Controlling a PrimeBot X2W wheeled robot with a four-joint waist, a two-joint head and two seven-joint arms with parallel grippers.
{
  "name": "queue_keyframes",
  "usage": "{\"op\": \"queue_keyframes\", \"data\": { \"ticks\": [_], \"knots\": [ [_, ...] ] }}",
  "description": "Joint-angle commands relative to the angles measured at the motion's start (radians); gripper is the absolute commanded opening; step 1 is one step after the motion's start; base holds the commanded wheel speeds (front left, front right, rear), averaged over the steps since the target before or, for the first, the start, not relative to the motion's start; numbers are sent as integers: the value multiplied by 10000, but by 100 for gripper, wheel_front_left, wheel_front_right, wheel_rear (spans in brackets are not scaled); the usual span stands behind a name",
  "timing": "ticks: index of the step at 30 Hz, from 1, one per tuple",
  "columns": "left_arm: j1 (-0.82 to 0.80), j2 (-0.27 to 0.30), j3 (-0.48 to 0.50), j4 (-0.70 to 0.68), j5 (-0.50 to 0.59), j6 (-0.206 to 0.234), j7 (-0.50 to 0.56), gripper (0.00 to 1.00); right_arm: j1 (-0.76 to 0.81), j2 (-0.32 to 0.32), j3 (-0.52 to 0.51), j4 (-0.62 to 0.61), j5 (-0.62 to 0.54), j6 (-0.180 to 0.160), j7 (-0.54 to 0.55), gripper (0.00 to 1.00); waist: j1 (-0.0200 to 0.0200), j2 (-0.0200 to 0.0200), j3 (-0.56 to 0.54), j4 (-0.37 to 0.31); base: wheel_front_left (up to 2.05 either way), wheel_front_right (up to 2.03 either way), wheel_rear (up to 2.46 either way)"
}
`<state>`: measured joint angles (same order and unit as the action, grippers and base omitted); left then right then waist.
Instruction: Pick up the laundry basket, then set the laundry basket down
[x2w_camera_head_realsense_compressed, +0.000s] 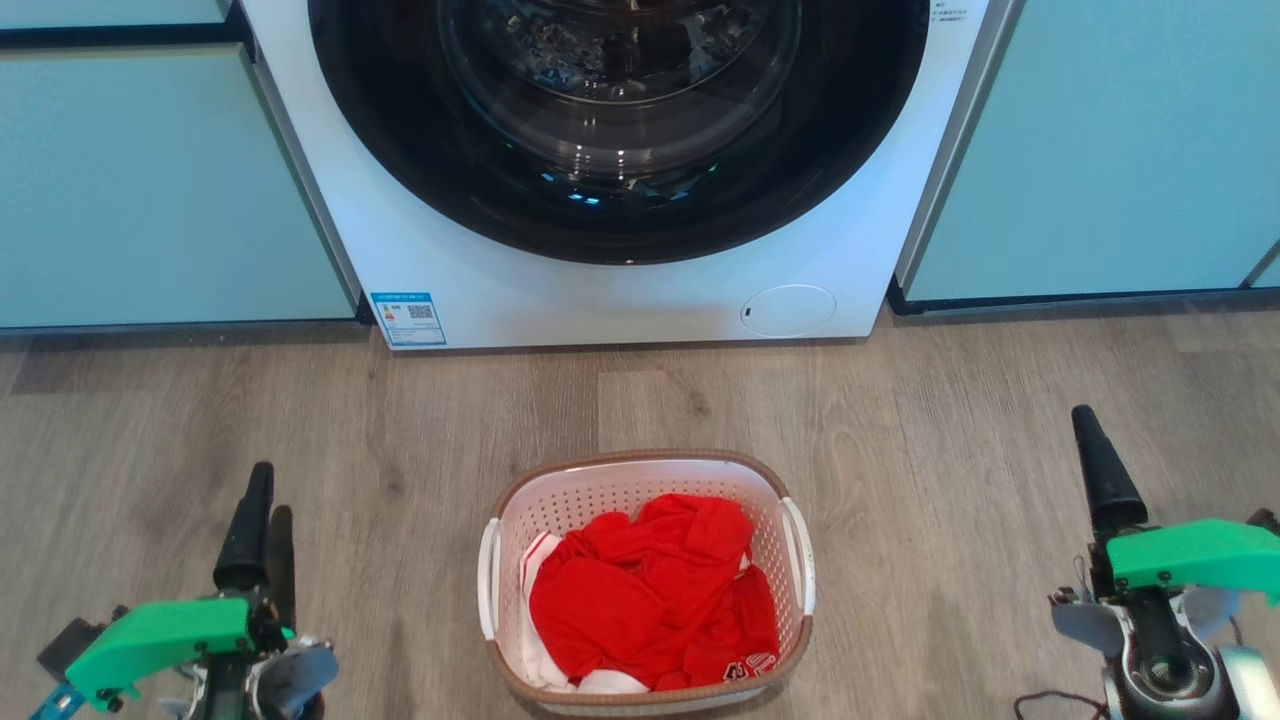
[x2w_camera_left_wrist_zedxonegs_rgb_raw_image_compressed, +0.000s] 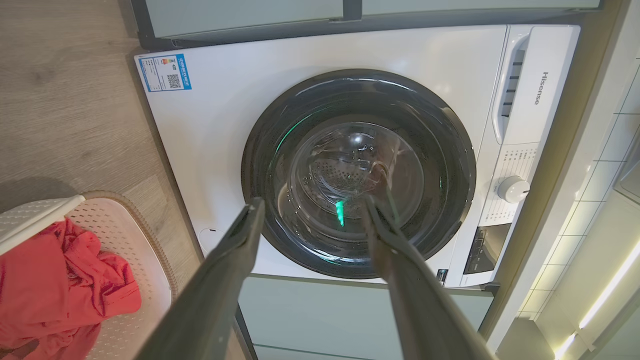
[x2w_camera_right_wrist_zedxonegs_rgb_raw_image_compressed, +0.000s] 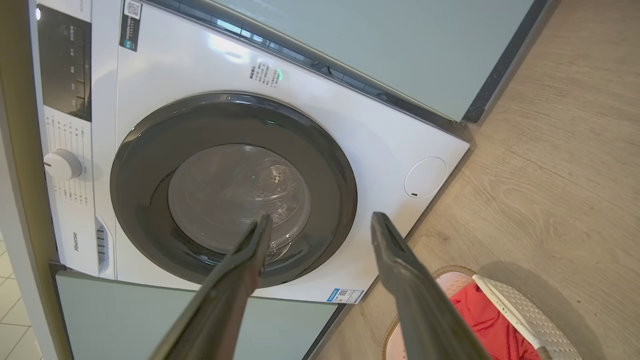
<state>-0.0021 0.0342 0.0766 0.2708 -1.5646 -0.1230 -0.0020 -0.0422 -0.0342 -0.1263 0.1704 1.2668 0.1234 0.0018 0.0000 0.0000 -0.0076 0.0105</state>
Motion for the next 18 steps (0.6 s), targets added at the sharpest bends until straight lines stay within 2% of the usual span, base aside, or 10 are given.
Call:
{"op": "queue_keyframes", "data": {
  "ticks": [1,9,18],
  "knots": [
    [-553,116,134,-446,168,-24,-88,100,-596,-72,102,-520,-386,24,-136,100,0,0,-2,12,0,0,0],
    [-624,120,205,-749,977,-29,-323,100,-787,-80,450,-1194,-2041,29,-370,100,0,0,-4,85,0,0,0],
    [-727,125,296,-1372,2574,-35,-586,100,-1006,-89,909,-1789,-3836,34,-632,100,0,0,34,145,0,0,0]
  ]
}}
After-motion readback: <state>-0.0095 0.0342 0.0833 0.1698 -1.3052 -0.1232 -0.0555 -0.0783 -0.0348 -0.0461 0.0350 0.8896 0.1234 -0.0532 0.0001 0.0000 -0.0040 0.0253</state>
